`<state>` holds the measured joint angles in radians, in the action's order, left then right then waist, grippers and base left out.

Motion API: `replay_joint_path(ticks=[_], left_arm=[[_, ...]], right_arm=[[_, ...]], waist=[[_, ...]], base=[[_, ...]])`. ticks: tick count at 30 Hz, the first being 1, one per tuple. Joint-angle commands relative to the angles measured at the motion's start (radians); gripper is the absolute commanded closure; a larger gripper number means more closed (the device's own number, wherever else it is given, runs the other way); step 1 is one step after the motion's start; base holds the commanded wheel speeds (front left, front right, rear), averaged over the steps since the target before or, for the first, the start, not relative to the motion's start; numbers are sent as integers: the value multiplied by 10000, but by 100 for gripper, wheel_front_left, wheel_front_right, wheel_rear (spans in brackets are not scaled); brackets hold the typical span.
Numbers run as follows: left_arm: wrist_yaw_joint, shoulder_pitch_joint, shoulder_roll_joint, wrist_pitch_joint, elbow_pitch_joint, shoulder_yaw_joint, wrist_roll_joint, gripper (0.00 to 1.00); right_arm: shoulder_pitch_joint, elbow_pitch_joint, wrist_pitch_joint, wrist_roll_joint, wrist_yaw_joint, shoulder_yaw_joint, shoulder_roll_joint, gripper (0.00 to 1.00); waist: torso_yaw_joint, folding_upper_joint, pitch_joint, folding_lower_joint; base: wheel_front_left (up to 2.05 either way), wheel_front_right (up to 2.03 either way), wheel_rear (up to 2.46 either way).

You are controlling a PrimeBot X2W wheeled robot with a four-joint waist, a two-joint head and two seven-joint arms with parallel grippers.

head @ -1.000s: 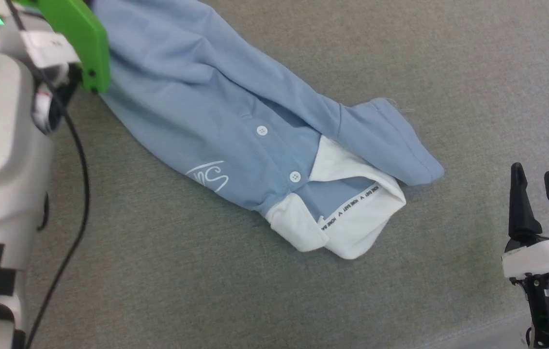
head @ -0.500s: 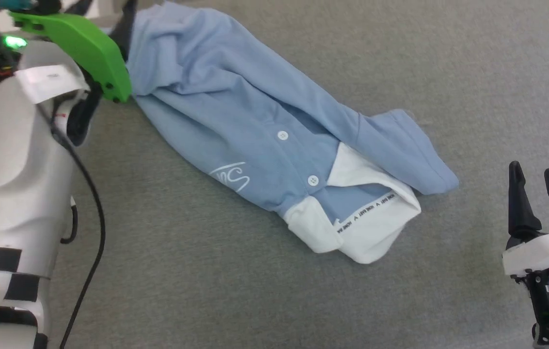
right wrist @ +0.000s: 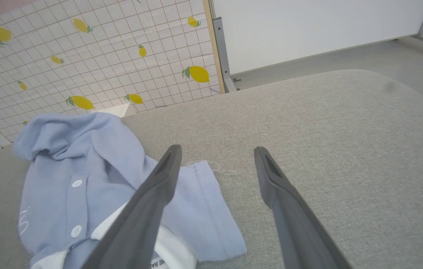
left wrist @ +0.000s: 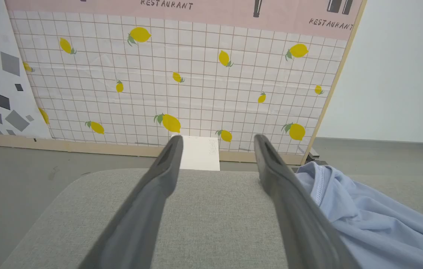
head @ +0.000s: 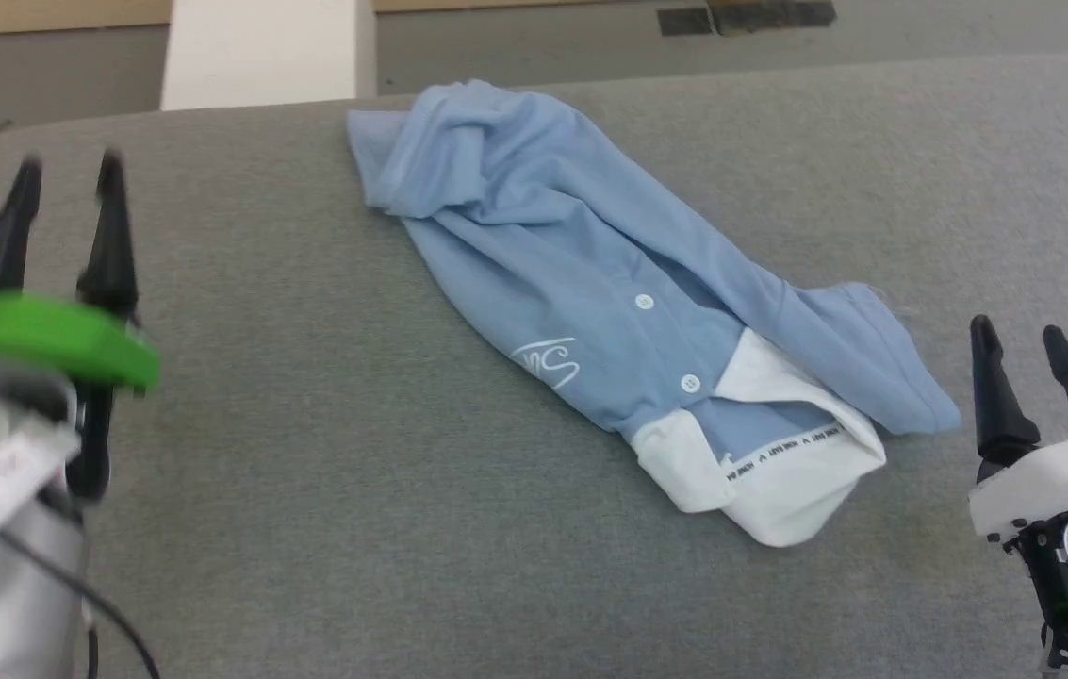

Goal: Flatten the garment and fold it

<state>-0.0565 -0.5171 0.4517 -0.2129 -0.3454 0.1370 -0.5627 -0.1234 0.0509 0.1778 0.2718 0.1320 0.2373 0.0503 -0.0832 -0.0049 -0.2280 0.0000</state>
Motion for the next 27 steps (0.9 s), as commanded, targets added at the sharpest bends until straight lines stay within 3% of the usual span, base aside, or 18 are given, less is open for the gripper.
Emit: replay_joint_path(ticks=[1, 7, 14, 27], left_arm=[[151, 539, 44, -118, 187, -124, -156, 0], [690, 2762, -133, -355, 1094, -714, -374, 0], [971, 3715, -269, -389, 1850, -911, -483, 0], [1063, 3813, -249, -222, 2417, -876, -629, 0]], right_arm=[[46, 53, 65, -64, -13, -37, -1, 0], [225, -68, 342, -50, -13, -261, -1, 0], [163, 42, 1132, -466, -13, -890, -1, 0], [-2035, -518, 6905, -2106, -13, -4878, -1, 0]], waist=[[307, 49, 301, 0], [342, 49, 453, 0], [416, 49, 434, 0], [593, 49, -95, 0]], base=[[0, 0, 0], [0, 0, 0], [0, 0, 0], [0, 0, 0]])
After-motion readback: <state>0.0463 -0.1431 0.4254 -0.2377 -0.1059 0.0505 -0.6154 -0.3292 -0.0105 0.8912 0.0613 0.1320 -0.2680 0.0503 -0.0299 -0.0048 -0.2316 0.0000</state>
